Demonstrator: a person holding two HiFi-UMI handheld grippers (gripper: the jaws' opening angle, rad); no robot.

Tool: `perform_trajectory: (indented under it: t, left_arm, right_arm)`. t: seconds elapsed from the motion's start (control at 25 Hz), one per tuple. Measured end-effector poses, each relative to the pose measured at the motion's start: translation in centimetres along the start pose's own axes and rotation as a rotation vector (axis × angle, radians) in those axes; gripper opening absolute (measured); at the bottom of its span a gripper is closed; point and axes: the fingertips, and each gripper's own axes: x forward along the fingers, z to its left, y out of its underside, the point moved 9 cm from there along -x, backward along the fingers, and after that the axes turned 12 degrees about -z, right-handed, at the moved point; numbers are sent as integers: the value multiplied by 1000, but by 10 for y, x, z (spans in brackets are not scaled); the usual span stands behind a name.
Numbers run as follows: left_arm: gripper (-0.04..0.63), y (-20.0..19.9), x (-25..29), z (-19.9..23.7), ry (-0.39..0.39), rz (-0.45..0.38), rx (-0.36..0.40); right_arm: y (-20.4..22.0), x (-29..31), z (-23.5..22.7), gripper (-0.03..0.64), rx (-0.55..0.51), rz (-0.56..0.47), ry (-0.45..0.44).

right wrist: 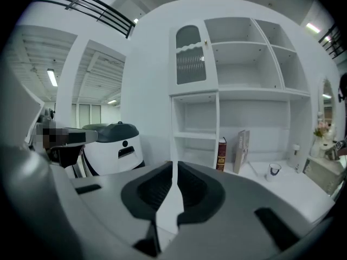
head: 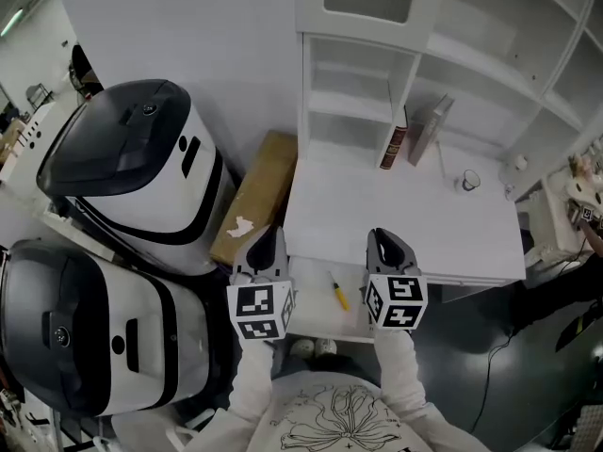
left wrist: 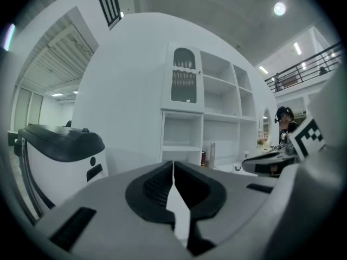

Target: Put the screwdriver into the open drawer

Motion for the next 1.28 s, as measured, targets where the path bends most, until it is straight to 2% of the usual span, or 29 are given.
perform_trajectory:
  t: [0.44, 1.28]
  left_arm:
    - [9, -19, -16, 1, -23, -44, 6]
    - [9, -21, -17, -3, -3, -54, -1]
  right_arm:
    - [-26, -18, 1, 25, 1, -92, 15]
    - [-29, -22, 6, 8, 12, -112, 31]
